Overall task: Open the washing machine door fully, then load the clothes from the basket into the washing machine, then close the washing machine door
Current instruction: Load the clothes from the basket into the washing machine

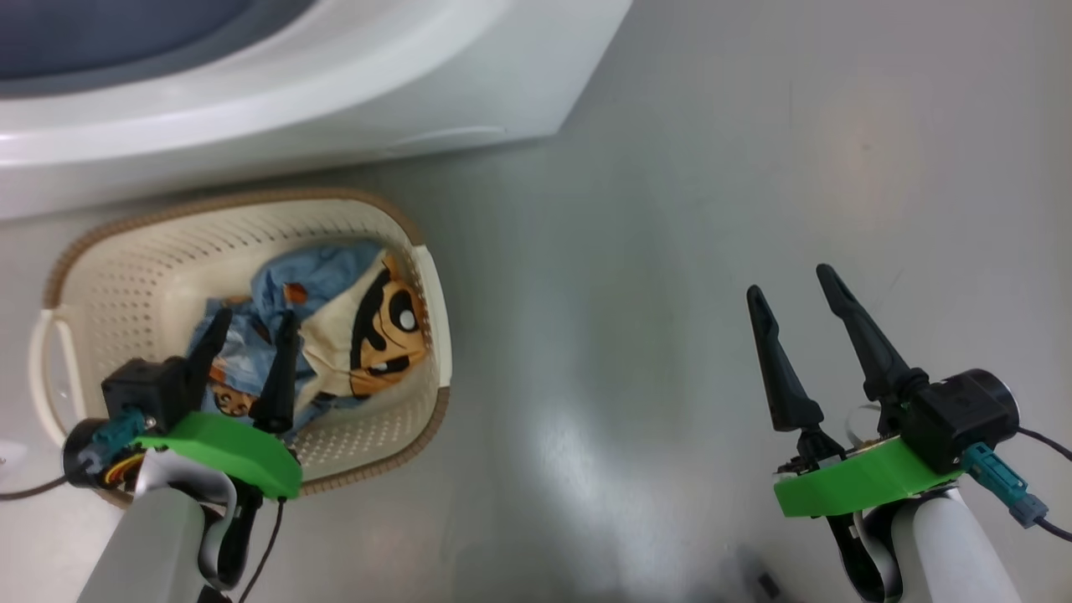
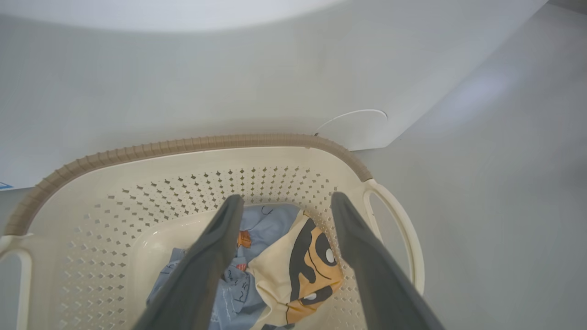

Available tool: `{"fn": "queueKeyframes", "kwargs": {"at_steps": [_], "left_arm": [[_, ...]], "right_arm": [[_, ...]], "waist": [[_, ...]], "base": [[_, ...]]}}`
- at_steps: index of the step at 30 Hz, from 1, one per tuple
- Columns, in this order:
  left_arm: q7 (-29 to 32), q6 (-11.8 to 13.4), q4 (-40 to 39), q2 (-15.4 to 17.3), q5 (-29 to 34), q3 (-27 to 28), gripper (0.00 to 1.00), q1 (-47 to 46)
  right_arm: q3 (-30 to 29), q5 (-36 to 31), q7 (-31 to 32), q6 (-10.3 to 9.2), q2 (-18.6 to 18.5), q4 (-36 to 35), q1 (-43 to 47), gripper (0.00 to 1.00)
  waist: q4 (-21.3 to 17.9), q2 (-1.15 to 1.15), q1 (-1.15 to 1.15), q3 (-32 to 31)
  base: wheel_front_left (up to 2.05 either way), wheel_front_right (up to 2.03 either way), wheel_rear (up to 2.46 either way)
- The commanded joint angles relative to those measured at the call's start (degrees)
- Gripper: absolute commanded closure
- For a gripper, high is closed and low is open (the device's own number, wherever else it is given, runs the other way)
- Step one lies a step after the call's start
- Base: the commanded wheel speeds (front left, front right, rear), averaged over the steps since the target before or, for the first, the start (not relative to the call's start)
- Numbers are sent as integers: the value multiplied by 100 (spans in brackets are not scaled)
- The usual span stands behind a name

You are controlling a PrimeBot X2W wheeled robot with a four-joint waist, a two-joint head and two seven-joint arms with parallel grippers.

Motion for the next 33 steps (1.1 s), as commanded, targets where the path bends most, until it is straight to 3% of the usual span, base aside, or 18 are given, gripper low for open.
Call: {"fn": "queueKeyframes", "kwargs": {"at_steps": [1, 16, 33], "left_arm": [[-36, -8, -1, 192, -33, 120, 0, -2], [-36, -8, 1544, 954, -388, -1112, 0, -979], [115, -9, 3116, 1323, -810, -2192, 0, -2290]], "right_arm": [[159, 21, -27, 9, 1, -150, 36, 0], [367, 275, -27, 9, 1, -205, -35, 0], [499, 543, -27, 9, 1, -317, -18, 0]], "waist": [[-103, 0, 0, 368], [-483, 0, 0, 1066], [-726, 0, 0, 1555]], "base": [[0, 0, 0], [0, 0, 0], [0, 0, 0]]}}
